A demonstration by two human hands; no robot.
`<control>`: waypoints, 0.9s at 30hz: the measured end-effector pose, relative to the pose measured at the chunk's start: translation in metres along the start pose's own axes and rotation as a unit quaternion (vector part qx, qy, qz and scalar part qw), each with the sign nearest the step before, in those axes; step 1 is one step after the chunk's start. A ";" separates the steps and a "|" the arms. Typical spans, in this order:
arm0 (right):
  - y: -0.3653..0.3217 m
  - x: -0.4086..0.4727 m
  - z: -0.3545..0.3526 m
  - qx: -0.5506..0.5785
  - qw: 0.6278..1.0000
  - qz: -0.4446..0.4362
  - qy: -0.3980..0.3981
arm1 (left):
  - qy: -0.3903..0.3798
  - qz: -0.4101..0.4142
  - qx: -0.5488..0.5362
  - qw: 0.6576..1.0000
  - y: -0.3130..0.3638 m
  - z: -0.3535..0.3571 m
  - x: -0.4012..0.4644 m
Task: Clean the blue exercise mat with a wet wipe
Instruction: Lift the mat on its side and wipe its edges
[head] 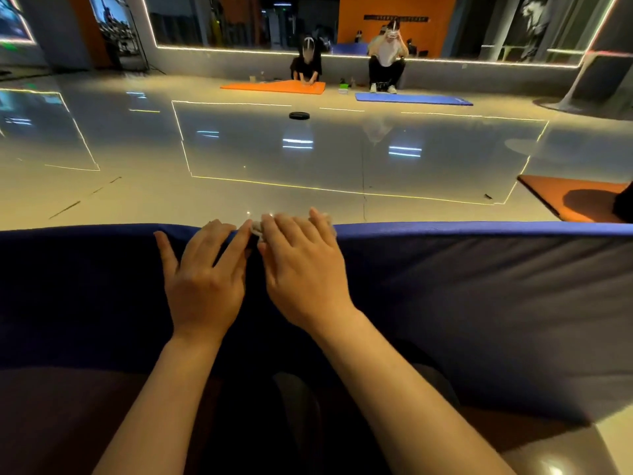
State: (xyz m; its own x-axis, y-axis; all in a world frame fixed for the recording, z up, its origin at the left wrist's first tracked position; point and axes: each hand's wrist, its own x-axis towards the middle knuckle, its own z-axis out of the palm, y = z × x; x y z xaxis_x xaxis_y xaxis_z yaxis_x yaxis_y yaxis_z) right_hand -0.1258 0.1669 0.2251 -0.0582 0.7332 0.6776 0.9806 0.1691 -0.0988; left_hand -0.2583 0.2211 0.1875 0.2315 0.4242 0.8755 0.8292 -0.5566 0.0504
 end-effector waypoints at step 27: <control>0.160 -0.065 -0.110 -0.123 0.992 0.021 -0.013 | -0.035 -0.027 -0.061 0.997 -0.005 -0.039 0.014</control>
State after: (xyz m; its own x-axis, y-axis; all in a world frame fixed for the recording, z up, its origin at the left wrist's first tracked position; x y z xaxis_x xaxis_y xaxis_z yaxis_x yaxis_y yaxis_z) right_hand 0.0556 0.0741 0.2453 -0.0188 0.7535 0.6572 0.9981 -0.0250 0.0572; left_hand -0.2794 0.2017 0.2181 0.2271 0.5016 0.8348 0.7745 -0.6127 0.1575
